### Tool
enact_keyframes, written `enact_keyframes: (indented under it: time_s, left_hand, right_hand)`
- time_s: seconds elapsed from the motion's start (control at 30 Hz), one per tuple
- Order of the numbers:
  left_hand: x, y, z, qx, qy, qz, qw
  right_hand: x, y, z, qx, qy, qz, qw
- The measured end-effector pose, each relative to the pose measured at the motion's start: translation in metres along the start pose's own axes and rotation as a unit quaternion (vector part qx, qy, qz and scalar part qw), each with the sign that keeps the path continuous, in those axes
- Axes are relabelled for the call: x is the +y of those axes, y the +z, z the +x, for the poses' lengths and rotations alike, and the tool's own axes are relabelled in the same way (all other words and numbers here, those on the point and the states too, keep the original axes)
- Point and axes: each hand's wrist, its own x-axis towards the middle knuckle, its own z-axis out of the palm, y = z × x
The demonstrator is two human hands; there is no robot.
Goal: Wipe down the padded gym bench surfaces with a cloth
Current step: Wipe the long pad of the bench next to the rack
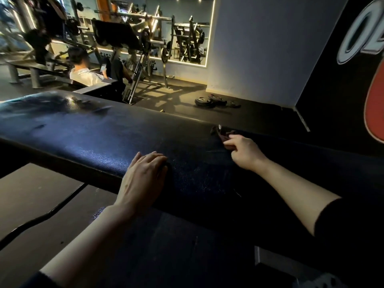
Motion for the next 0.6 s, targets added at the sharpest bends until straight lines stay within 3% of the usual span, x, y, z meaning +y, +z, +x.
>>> enact_keyframes:
  time_s: [0.17, 0.23, 0.33, 0.5, 0.6]
  left_hand:
    - [0.006, 0.003, -0.023, 0.007, -0.003, -0.012, 1.000]
    - [0.006, 0.004, -0.032, 0.017, -0.002, -0.016, 1.000]
    - [0.003, 0.003, -0.047, 0.034, -0.001, -0.033, 0.999]
    - [-0.004, 0.001, -0.067, 0.034, 0.008, -0.044, 0.998]
    - [-0.005, 0.001, -0.073, 0.037, 0.008, -0.047, 0.998]
  right_hand:
    - [-0.114, 0.050, -0.030, -0.067, -0.151, 0.051, 0.985]
    - [-0.124, 0.051, -0.046, -0.054, -0.187, 0.045, 0.980]
    - [-0.086, 0.024, -0.060, -0.047, -0.147, -0.003, 0.988]
    - [-0.018, -0.011, -0.092, 0.034, 0.043, -0.046, 0.997]
    - [-0.072, 0.019, -0.099, 0.050, -0.008, -0.011, 0.999]
